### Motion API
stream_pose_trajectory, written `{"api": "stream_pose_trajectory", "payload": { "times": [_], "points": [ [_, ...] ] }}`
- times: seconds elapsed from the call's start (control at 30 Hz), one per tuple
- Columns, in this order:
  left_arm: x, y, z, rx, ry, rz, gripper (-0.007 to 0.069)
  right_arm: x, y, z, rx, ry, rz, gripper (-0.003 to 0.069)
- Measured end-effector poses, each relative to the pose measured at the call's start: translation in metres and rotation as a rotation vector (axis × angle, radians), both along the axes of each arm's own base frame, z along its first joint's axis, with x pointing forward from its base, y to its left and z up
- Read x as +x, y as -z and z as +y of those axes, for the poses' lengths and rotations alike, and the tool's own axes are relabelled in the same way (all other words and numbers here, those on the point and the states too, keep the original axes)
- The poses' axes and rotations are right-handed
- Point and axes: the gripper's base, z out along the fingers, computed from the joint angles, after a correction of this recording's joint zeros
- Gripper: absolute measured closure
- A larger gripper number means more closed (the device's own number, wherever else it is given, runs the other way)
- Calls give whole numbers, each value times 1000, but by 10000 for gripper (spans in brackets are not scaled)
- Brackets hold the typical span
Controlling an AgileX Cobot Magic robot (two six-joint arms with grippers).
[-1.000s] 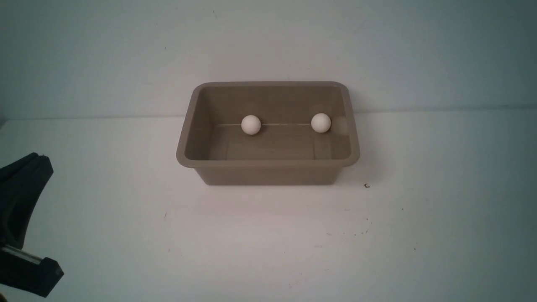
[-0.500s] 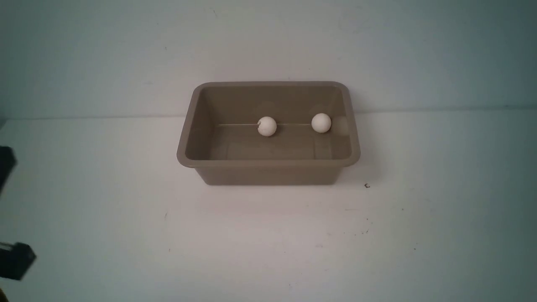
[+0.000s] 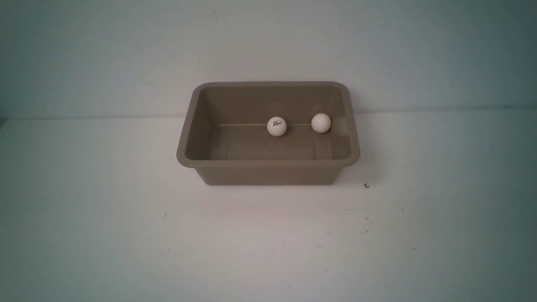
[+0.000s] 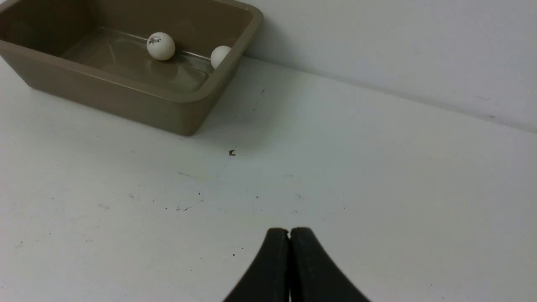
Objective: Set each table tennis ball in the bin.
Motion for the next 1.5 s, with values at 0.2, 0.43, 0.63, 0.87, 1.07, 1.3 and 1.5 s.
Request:
{"api": "stream_pose_trajectory", "payload": {
  "times": [0.2,0.43,0.63,0.87,1.07,1.3,1.5],
  "points": [
    [-4,-3,-2,60,1,-16,629,0,0,0,0,0,0,676],
    [-1,-1,-11,54,117,-51,629,0,0,0,0,0,0,676],
    [11,40,-22,-15,257,124,629,0,0,0,0,0,1,676],
    [16,116,-18,-167,215,420,629,0,0,0,0,0,1,676],
    [17,133,-17,-170,198,405,629,0,0,0,0,0,1,676],
    [16,134,-17,-123,196,419,629,0,0,0,0,0,1,676],
    [6,140,-19,-106,208,453,629,0,0,0,0,0,1,676]
  ]
}}
